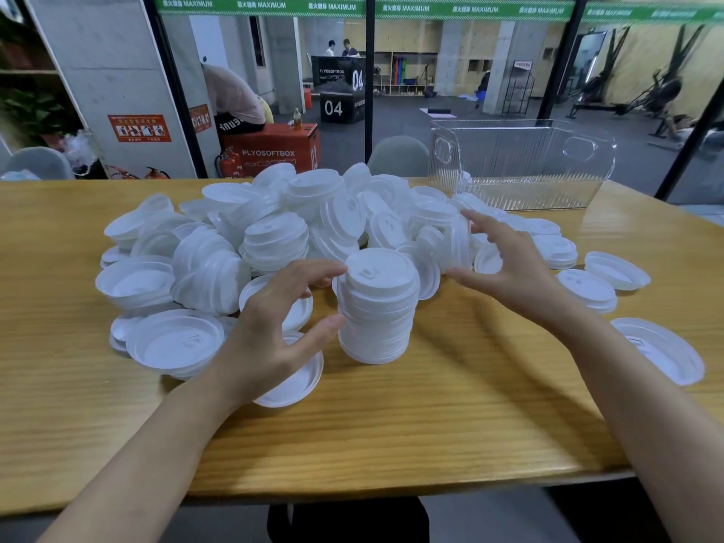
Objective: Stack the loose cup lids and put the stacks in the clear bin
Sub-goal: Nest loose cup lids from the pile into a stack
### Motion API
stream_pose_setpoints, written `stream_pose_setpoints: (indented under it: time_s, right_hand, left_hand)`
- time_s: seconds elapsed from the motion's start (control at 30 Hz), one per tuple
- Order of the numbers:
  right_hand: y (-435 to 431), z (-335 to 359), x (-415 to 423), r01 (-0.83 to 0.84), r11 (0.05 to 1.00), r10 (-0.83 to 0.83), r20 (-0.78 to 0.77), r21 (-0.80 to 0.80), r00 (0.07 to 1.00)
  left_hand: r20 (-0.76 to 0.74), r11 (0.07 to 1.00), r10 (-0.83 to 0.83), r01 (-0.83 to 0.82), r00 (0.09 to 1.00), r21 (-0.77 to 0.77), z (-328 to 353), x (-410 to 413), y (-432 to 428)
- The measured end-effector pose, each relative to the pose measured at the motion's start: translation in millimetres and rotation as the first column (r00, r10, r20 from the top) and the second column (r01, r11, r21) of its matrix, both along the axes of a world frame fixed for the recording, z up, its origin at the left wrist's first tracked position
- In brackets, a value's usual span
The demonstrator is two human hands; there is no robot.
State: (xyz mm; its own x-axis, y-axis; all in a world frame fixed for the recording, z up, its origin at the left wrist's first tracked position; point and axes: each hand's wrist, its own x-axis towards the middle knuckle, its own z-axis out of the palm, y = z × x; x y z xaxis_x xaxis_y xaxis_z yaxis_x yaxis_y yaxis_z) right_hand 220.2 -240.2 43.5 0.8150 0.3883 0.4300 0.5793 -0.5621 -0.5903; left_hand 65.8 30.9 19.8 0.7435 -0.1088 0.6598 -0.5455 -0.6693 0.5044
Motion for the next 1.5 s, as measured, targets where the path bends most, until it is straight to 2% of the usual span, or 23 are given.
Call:
stream_pose_setpoints:
  time_s: [0.13, 0.27, 0.4, 0.6, 1.1, 1.3, 1.5]
  right_hand:
    - [14.2, 23.4, -33.7, -0.121, 0.977, 0.132, -0.057, 0.174, 0.990]
    - [31.7, 37.3, -53.6, -0.281, 0.955, 0.289, -0.088, 0.095, 0.953]
    - [45.9, 40.9, -59.4, -0.353, 0.936, 0.352, -0.075, 0.012, 0.933]
    - [54.3, 40.3, -58.6, -0.356, 0.931, 0.354, -0.043, -0.085, 0.934]
    - [57.0, 28.6, -60.3, -0.350, 0.930, 0.351, -0.011, -0.113, 0.936]
    - [38.1, 3.3, -61.6, -0.325, 0.939, 0.302, 0.188, 0.111, 0.935]
    - [34.8, -17.1, -58.6, -0.318, 0.931, 0.271, 0.248, 0.177, 0.930]
  left_hand:
    - [-0.004, 1.000, 0.006, -0.006, 1.000, 0.004, 0.3, -0.4, -0.1]
    - [-0.023, 1.000, 0.021, -0.022, 1.000, -0.022, -0.1, -1.0, 0.0]
    - [-0.044, 0.997, 0.034, -0.037, 0.998, -0.064, -0.4, -1.5, 0.6]
    - [-0.039, 0.996, 0.035, -0.037, 0.999, -0.076, 0.1, -1.4, 1.0]
    - [-0.045, 0.999, 0.034, -0.036, 0.998, -0.029, 1.7, -2.2, 1.6]
    - [-0.052, 0.998, -0.012, 0.009, 0.999, -0.059, 1.3, -1.4, 0.5]
    - [-0.063, 0.998, -0.018, 0.014, 0.998, -0.054, 1.2, -1.7, 0.8]
